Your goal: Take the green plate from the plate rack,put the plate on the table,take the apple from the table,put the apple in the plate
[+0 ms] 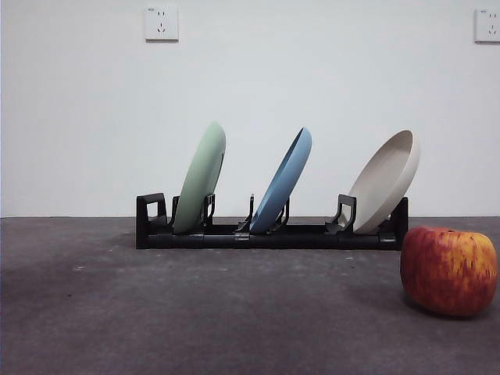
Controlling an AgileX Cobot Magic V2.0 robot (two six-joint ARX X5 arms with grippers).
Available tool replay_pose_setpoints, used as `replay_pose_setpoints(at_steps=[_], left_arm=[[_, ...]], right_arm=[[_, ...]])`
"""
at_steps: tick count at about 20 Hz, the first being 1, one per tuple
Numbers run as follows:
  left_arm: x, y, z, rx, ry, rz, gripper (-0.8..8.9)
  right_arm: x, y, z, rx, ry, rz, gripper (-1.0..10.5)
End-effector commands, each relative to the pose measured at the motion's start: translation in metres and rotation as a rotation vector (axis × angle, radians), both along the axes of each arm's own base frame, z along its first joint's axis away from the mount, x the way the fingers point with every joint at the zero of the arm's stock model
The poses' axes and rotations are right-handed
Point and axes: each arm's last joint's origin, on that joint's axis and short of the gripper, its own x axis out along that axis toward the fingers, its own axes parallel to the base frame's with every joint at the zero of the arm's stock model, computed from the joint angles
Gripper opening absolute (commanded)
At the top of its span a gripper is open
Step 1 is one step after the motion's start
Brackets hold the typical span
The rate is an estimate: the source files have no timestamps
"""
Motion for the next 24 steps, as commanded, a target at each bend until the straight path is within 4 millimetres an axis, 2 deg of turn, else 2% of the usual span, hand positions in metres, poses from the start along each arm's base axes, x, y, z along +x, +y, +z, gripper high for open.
replay_pose_setpoints(at_steps=[1,5,6,8,9,17,21,24], left_arm=[[-0.001,0.0,-0.001,0.023,-0.013,-0.026,-0.08],[-0.002,0.0,-0.001,0.023,-0.008,-0.025,0.14],[-0.002,0.0,-0.001,0.022,-0.008,-0.025,0.98],[-0.002,0.0,-0.001,0.022,-0.007,-0.024,4.6],[-0.002,0.0,-0.001,0.022,-0.007,-0.024,5.6],[0.002,0.0,0.002,0.01,-0.044,-0.016,5.64],[0.019,-0.003,0.007,-0.032,-0.071,-0.008,5.64],[0.041,-0.011,0.017,-0.022,-0.093,-0.016,5.63]], right_arm=[[0.0,0.002,-0.002,-0.032,0.0,0.057,-0.1],[0.001,0.002,-0.002,-0.032,-0.007,0.056,0.3],[0.001,0.002,-0.002,-0.03,-0.003,0.051,1.2],[0.001,0.002,-0.002,-0.015,0.021,0.021,4.9],[0.001,0.002,-0.002,-0.013,0.025,0.019,6.6],[0.001,0.002,-0.002,-0.006,0.034,0.009,6.8],[0.001,0.002,-0.002,-0.005,0.036,0.007,6.8],[0.001,0.002,-0.002,-0.005,0.037,0.007,6.8]])
